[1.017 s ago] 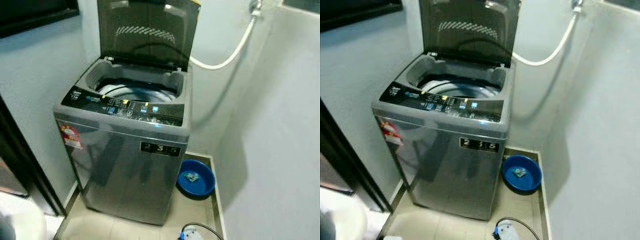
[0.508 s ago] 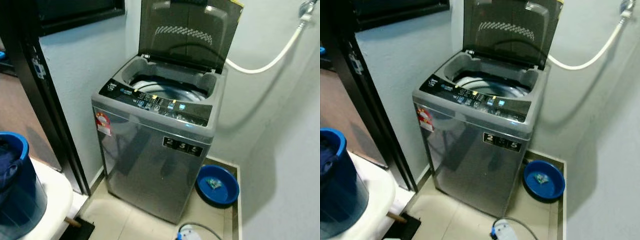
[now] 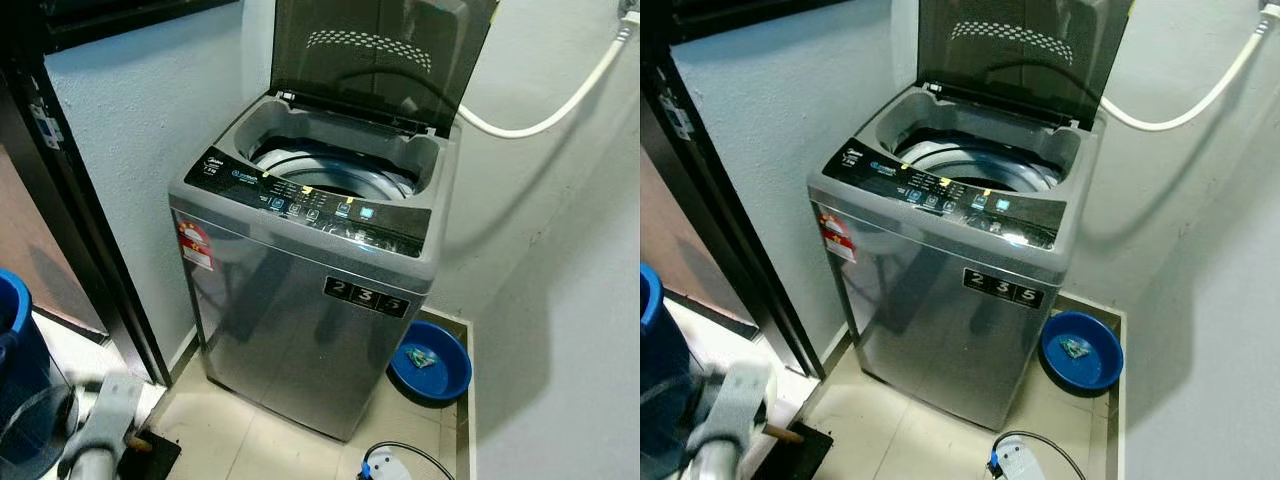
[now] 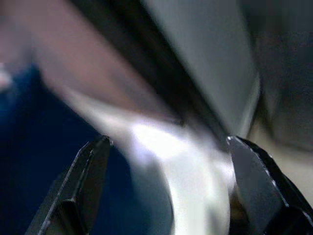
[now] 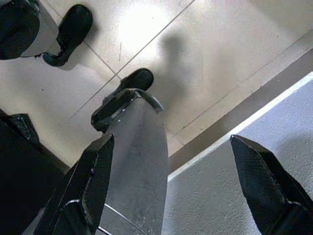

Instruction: Clothes washing

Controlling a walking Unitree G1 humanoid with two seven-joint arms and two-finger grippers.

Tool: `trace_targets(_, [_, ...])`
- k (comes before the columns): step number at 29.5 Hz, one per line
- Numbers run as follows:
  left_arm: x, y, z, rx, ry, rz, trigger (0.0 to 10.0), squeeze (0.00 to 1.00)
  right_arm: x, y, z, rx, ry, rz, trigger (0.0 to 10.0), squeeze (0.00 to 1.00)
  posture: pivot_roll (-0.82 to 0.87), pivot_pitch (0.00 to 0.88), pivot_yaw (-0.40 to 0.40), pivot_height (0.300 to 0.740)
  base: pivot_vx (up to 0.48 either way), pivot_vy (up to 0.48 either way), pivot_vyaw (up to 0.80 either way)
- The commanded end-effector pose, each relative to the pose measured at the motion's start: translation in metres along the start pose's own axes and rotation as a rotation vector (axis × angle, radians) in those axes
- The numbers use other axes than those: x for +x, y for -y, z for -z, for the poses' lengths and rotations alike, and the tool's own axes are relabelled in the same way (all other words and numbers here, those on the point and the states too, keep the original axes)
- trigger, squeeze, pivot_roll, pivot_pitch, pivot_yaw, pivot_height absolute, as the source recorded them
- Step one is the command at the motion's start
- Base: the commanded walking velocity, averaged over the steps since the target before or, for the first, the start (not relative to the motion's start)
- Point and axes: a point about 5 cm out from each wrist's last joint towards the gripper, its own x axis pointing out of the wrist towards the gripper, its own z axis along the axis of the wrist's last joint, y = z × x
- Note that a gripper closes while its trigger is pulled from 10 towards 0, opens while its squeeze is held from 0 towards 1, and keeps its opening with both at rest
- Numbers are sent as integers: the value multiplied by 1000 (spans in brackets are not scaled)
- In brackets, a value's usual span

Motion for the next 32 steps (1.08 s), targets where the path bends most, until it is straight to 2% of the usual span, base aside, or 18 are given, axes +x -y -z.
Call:
trace_targets(1, [4,-2,-10,16,58,16,10000,0,0,2,2,-9,-4,2,10000,0,272,0,-114,740,0,0,0])
trace_targets(2, [10,-3,-30,-25,132,9,10000,0,-1,2,1,-13,-2,0,10000,0,277,0,-116,740,0,0,0])
trace_targets(4, [11,-3,-35,-49,148,2,10000,0,-1,2,0,-14,-1,0,10000,0,277,0,-116,740,0,0,0])
trace_targets(5, [11,1,-43,-113,170,6,10000,0,-1,2,-2,-18,0,0,10000,0,275,0,-115,740,0,0,0])
trace_targets(7, [10,2,-45,-124,175,8,10000,0,0,2,-2,-19,0,0,10000,0,275,0,-115,740,0,0,0])
trace_targets(15, [-8,28,-44,-151,112,61,10000,0,0,0,-5,-13,2,-2,10000,0,277,0,-107,740,-123,0,0])
trace_targets(20, [-14,26,-49,-168,107,65,10000,0,-1,1,-5,-21,0,-4,10000,0,282,0,-112,740,-377,0,0])
trace_targets(32, [-13,18,-54,-158,116,59,10000,0,0,0,-4,-36,-5,-6,10000,0,288,0,-112,740,-407,0,0])
